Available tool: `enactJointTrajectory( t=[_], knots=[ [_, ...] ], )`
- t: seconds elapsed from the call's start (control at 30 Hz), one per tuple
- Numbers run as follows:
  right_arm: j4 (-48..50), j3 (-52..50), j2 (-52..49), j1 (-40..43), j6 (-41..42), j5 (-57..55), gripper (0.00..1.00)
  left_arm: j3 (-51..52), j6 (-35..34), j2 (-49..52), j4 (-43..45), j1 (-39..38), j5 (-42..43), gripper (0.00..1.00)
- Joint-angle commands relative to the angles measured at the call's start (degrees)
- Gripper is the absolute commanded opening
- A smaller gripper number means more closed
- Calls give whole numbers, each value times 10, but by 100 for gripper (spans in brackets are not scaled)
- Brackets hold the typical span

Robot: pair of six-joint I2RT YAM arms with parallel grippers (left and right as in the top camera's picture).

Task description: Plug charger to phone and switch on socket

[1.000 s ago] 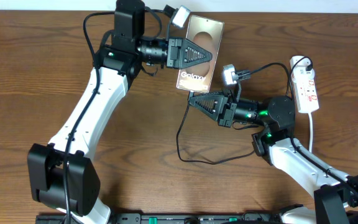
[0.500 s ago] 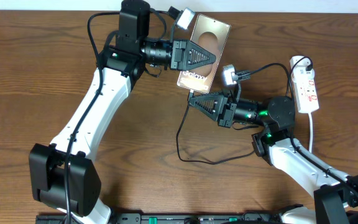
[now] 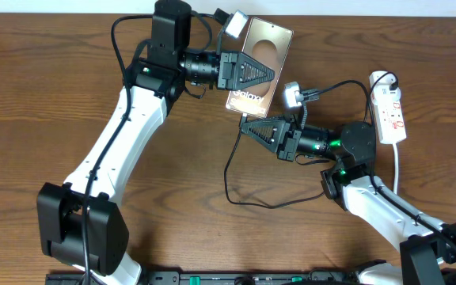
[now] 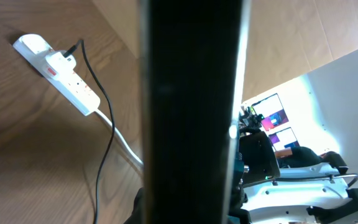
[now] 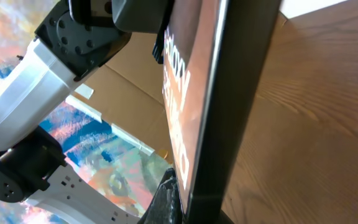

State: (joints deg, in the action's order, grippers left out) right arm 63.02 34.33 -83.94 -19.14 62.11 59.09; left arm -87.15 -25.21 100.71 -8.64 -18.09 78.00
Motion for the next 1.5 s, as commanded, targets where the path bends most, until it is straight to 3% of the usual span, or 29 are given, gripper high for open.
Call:
enactJointTrajectory(
  t=[0.0,0.93,0.97,1.03,1.33,1.47],
  knots=[
    [8,35,8,19,-3,-150,1,15,15,-12,-20,-14,75,7],
    [4,35,8,20,-26,-152,2,15,16,-12,-20,7,75,8],
    [4,35,8,20,-26,-152,9,15,16,-12,-20,7,75,7],
    [4,35,8,20,-26,-152,15,15,16,-12,-20,7,74,7],
    [3,35,8,20,-35,-145,28,15,16,-12,-20,7,68,7],
    [-31,35,8,19,-61,-121,47,15,16,-12,-20,7,37,7]
  ],
)
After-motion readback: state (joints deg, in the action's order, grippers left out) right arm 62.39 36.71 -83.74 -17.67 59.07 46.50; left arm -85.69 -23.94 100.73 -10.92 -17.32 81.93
